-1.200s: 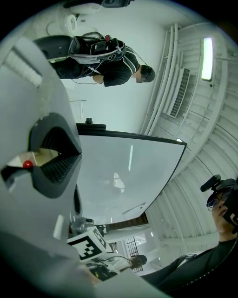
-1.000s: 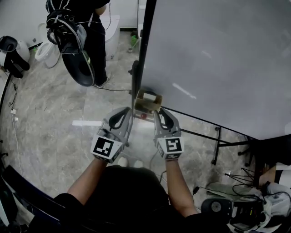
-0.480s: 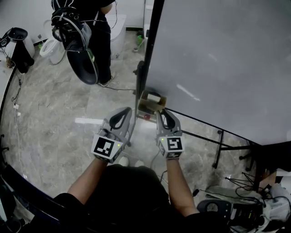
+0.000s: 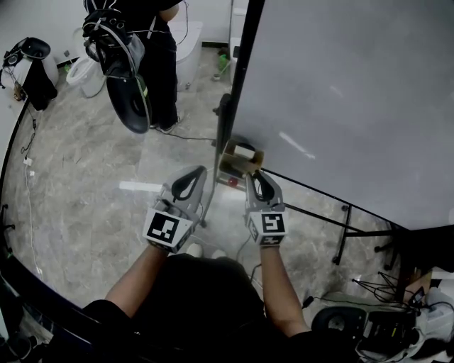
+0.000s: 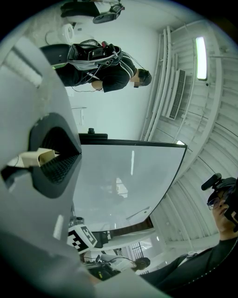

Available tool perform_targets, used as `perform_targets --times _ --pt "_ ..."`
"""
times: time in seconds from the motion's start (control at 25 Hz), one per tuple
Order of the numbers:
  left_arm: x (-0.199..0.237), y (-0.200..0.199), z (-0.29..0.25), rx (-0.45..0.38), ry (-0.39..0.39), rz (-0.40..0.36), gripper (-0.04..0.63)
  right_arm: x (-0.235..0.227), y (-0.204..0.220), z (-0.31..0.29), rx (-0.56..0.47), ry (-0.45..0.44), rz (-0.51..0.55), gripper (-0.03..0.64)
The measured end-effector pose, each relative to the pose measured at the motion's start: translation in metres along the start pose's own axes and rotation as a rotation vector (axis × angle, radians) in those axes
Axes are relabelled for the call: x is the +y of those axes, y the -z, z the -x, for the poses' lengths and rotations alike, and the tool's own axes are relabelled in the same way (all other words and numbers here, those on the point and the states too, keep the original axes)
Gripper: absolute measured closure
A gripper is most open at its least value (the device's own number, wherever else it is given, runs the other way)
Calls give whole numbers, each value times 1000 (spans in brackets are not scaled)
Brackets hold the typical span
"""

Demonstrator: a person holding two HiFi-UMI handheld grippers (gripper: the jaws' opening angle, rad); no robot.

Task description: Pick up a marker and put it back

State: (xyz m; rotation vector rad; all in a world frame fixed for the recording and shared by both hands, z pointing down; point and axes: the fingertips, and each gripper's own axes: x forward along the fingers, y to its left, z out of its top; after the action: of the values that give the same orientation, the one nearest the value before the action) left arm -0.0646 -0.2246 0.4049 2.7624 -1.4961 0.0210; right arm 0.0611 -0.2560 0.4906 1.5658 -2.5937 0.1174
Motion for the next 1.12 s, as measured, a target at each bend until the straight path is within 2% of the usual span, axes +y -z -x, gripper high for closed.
perform_targets --times 0.88,1.04,1.12 --pt "-9 -2 3 -14 36 -3 592 -5 18 15 22 52 -29 532" --pt "-12 -5 8 -18 40 0 592 -2 19 20 40 45 -26 485" --pt "-14 -6 10 -22 43 1 592 0 16 24 38 49 -22 483"
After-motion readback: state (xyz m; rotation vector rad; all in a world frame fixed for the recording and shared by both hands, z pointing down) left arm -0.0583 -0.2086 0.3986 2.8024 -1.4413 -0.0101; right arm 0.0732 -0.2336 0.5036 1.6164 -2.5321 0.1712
